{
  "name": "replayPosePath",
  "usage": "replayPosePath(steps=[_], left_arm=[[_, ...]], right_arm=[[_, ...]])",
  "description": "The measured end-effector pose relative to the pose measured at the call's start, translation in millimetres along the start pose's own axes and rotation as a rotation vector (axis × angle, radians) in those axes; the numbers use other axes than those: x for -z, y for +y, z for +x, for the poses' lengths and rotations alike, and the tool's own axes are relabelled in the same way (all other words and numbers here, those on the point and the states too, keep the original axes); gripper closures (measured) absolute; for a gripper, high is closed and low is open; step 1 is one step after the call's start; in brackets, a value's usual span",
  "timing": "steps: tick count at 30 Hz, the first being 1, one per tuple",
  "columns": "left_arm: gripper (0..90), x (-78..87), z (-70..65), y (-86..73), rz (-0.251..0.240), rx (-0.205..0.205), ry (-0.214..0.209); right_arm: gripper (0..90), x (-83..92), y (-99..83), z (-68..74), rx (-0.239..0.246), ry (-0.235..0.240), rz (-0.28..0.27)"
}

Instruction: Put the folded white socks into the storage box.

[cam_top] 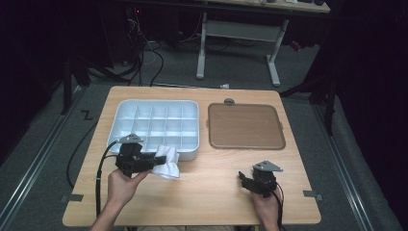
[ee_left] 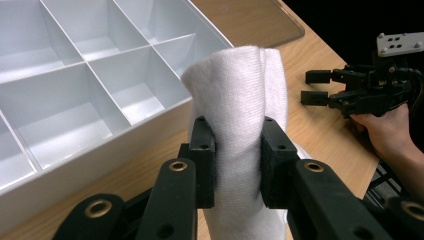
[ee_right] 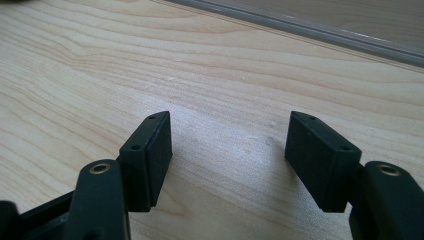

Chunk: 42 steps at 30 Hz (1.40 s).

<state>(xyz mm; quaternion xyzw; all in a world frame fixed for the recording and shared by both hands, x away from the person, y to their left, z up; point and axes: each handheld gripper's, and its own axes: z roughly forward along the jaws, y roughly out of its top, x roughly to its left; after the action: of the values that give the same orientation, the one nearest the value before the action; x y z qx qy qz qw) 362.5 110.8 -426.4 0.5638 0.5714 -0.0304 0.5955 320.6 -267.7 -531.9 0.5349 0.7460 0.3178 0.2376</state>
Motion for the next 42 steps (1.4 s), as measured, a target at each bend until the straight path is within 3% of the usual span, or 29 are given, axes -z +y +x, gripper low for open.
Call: replayPosePath(steps=[12,24,32,42], left_arm=[[72.9,-1.2,9.7,18.3,-0.021,0.062,-0.014],[72.9,-6.4,9.0,37.6,-0.039,0.015,0.012],[72.9,-10.4,13.9,53.2,-0.061,0.013,0.024],[72.9,-17.0,36.4,67.8,-0.080,0.079,0.043]], right_arm=[[35.6,0.0,0.0,0.0,0.000,0.001,0.000],[35.2,0.0,0.0,-0.2,-0.001,0.003,-0.001],[34.9,-0.1,0.1,0.3,0.001,0.001,0.001],[35.0,-0.1,0.1,0.5,0.001,0.000,0.002]])
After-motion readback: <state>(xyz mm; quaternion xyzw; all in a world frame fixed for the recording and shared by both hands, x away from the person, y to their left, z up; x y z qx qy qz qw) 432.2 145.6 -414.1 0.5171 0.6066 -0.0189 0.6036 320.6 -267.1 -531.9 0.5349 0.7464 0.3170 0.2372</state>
